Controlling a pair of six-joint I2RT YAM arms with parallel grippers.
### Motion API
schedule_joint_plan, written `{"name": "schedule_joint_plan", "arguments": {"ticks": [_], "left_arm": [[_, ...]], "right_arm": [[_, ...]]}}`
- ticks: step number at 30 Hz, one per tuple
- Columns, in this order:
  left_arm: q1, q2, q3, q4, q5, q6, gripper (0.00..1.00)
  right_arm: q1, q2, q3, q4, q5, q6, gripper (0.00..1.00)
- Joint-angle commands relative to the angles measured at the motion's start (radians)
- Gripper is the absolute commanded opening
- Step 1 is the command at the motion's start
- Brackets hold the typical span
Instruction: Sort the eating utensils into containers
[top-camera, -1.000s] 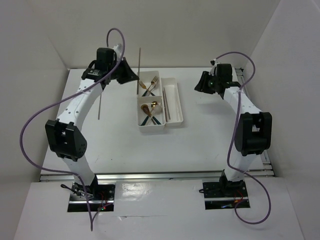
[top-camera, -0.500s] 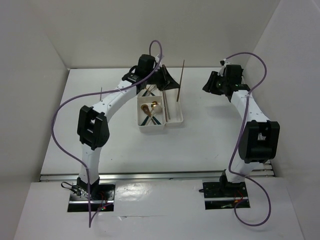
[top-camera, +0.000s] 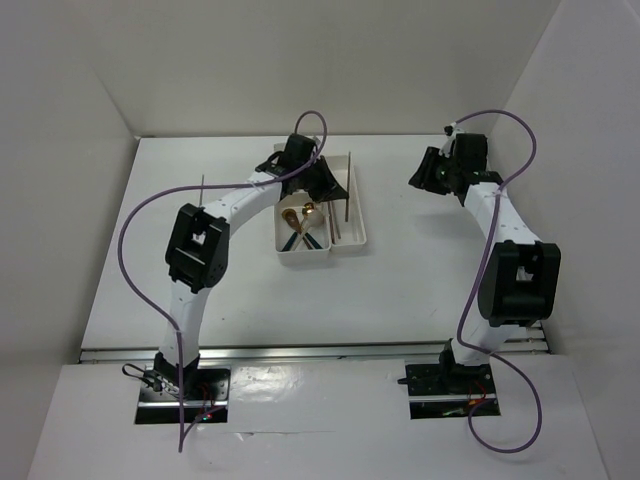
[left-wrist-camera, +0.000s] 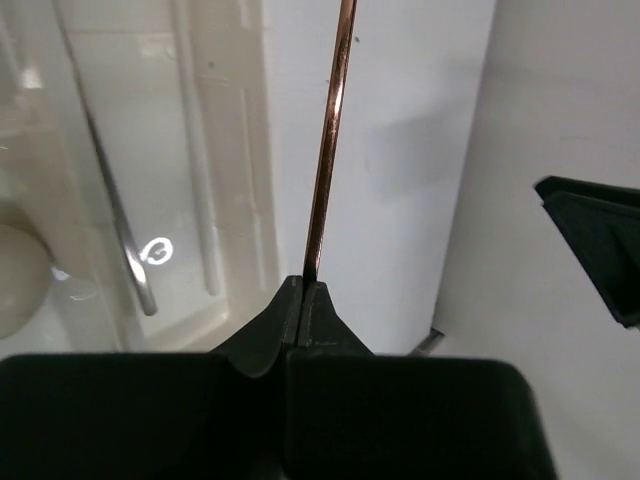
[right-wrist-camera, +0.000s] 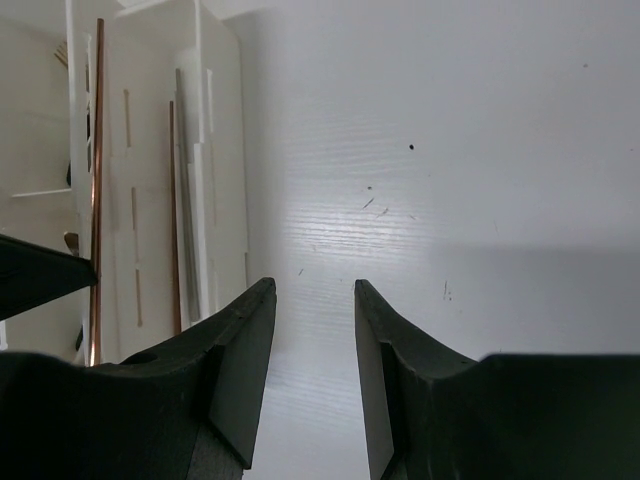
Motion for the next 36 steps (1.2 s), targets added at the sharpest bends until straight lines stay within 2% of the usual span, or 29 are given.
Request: {"name": "schedule_joint_plan", "arguments": {"ticks": [1,6,7,9,10,12,18,23,25,27,28,32,36], "left_arm": [[-0.016,0.014,0.04,-0.026,-0.107,0.06,0.0],[-0.017,0.037,0.049,-0.048,-0.184,0.088,0.0],[-0.017,0.047,0.049,-0.048,-0.198,0.097,0.06],[-0.017,0.047,0.049,-0.037,-0.198,0.109,0.29],[-0.017,0.047,0.049,-0.037,-0.198,0.109,0.43],[-0.017,0.047,0.069,-0.028,-0.198,0.141,0.5],[-0.017,-0.019,0.132,0.018,-0.189,0.192,0.5],[-0.004,-0.181,0.172,-0.004,-0.236,0.372,0.48],[0.066,-0.235,0.143,-0.029,-0.227,0.372,0.48],[0.141,-0.304,0.091,-0.057,-0.227,0.442,0.48],[0.161,-0.326,0.06,-0.094,-0.241,0.527,0.48],[0.275,-0.38,-0.004,-0.233,-0.282,0.715,0.48],[0.393,-0.403,-0.088,-0.348,-0.282,0.844,0.52]], "right_arm": [[-0.01,-0.033,0.001,0.007,-0.006,-0.011,0.45],[-0.019,-0.024,0.001,0.007,-0.026,-0.011,0.45],[-0.019,-0.015,0.001,0.007,-0.026,-0.011,0.45],[-0.019,-0.014,0.011,0.007,-0.026,-0.011,0.45],[-0.019,-0.005,0.011,0.007,-0.026,-0.011,0.45],[-0.019,-0.005,0.011,0.007,-0.035,-0.011,0.45],[-0.019,0.004,0.011,-0.003,-0.044,-0.011,0.45],[-0.019,0.013,0.011,0.008,-0.073,-0.011,0.45],[-0.019,0.024,0.011,0.017,-0.083,-0.011,0.45],[-0.019,0.033,0.02,0.017,-0.093,-0.02,0.45],[-0.019,0.033,0.02,0.017,-0.093,-0.02,0.45],[-0.019,0.042,0.038,0.007,-0.133,-0.074,0.47],[-0.01,0.042,0.038,-0.003,-0.133,-0.12,0.5]]}}
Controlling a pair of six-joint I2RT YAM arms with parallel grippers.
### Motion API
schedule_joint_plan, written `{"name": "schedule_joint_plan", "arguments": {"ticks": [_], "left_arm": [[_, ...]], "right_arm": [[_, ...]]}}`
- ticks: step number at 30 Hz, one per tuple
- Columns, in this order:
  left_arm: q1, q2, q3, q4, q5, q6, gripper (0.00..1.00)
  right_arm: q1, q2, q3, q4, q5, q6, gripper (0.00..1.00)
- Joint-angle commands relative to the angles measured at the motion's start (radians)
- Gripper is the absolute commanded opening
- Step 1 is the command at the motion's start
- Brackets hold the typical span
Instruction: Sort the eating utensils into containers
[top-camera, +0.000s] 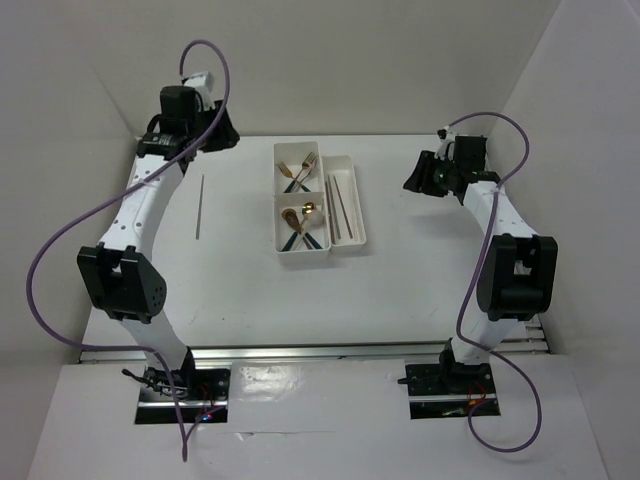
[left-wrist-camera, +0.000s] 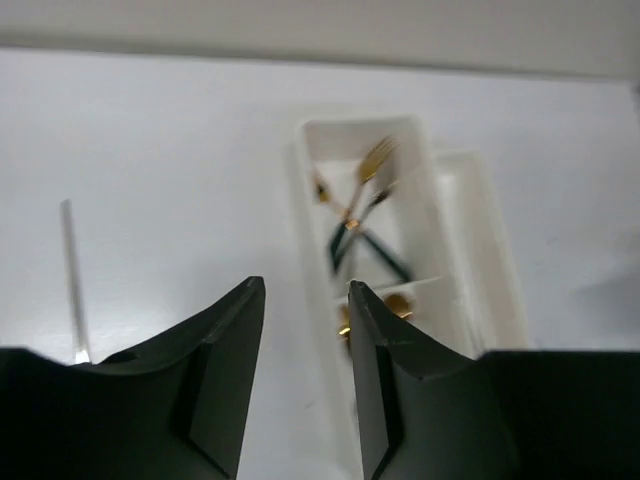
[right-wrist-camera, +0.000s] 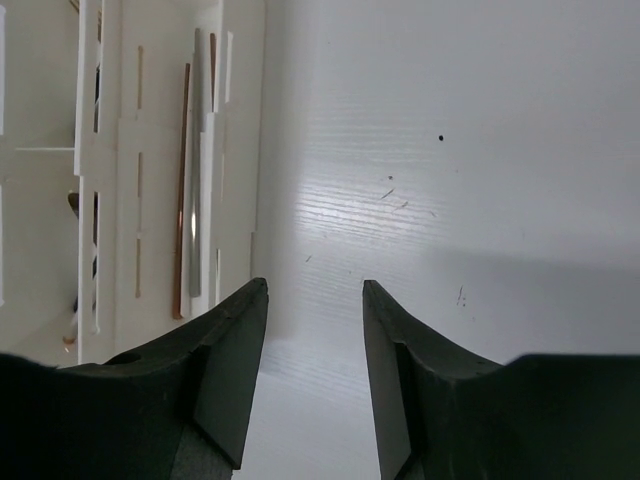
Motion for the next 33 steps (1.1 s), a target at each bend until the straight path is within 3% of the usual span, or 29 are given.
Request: {"name": "schedule_joint_plan", "arguments": {"ticks": [1,5,11,20,33], "left_arm": [[0.083,0.011,-0.111,-0.201,0.004,0.205,0.53],[0.149,0.0,-0.236,-0.249,-0.033,0.318,0.53],[0.21,0.025,-0.314,-0.24,-0.043,0.391,0.64],[0.273,0.195,-0.271,-0.221,-0.104,0.42,0.63],[0.273,0.391,-0.121,-0.231,-0.084,0.391,0.58]], "right_arm": [[0.011,-0.002,0.036,-0.001,-0.015,-0.069,0.51],[0.022,-0.002,0.027,0.01,-0.015,-0.095,0.54],[0.031,-0.002,0.027,0.01,-0.015,-0.104,0.54],[0.031,-0.002,0.027,0.01,-0.015,-0.104,0.54],[0.031,-0.002,0.018,0.01,-0.015,-0.095,0.54]]}}
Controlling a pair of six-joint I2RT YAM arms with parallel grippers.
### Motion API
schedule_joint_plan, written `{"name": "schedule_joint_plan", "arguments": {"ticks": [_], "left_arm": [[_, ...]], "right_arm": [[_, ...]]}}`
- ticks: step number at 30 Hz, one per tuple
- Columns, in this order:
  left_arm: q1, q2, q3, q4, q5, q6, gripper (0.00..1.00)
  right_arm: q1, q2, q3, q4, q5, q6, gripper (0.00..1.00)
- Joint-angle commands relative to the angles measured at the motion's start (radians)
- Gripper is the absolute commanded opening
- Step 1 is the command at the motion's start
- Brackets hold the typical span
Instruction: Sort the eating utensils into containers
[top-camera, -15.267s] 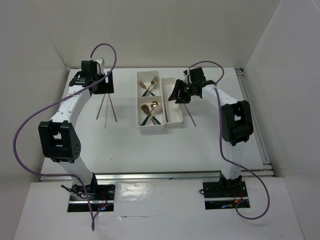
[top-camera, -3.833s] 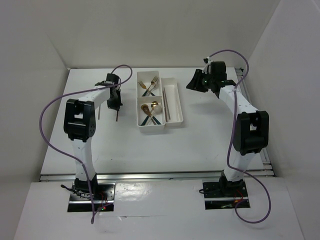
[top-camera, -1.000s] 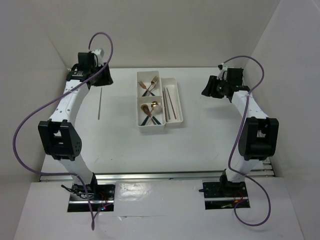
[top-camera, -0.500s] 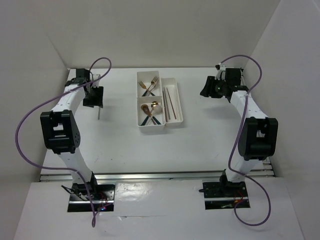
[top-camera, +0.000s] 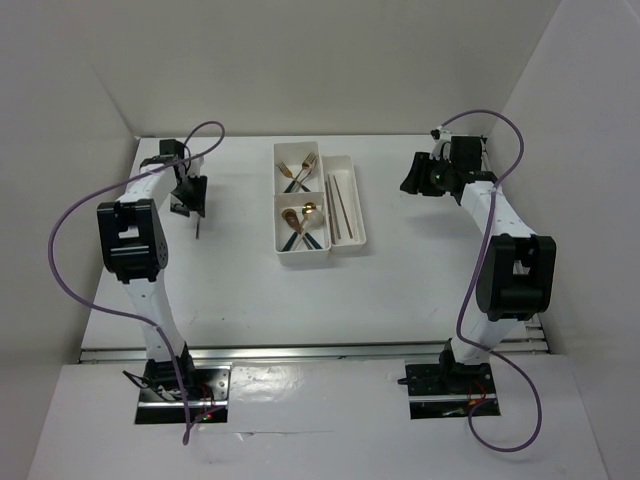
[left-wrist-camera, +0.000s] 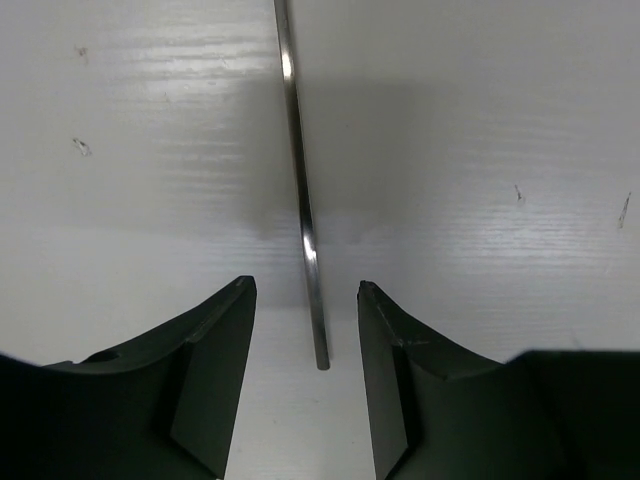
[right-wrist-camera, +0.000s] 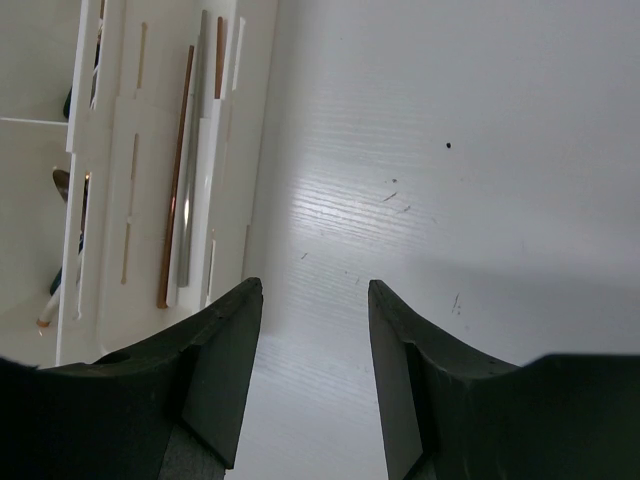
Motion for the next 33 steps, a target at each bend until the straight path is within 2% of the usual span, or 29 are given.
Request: {"name": "schedule_joint_plan", "arguments": {"ticks": [1,11,20,23,25,26,33], "left_arm": [[0.0,0.043,0.06,0.001,0.005,-0.005,0.58],[0.0,0.1,0.069,0.022,-0.006,-0.014,0.57],[0.0,0.143,0.08,0.032,-0.029,-0.023,0.46],[0.0,0.163,0.091,0.032,-0.029,-0.023,0.31],[0.0,0.173,0.111,0.022,-0.02,-0.023,0.15],[0.0,0.174,0.111,0.022,-0.02,-0.032,0.0],[0.0,0.142,0.129,0.013,0.025,-0.052,0.0]], "right_arm": [[0.006,-0.002,0.017,0.01,-0.009,-0.009,0.54],[0.006,0.028,0.058,0.01,-0.018,0.009,0.54],[0.006,0.046,0.059,0.01,-0.018,0.009,0.54],[0.006,0.046,0.059,0.01,-0.018,0.009,0.54],[0.006,0.046,0.059,0.01,-0.018,0.009,0.54],[0.006,0.046,0.059,0.01,-0.018,0.009,0.54],[0.006,0.046,0.059,0.01,-0.018,0.009,0.54]]}}
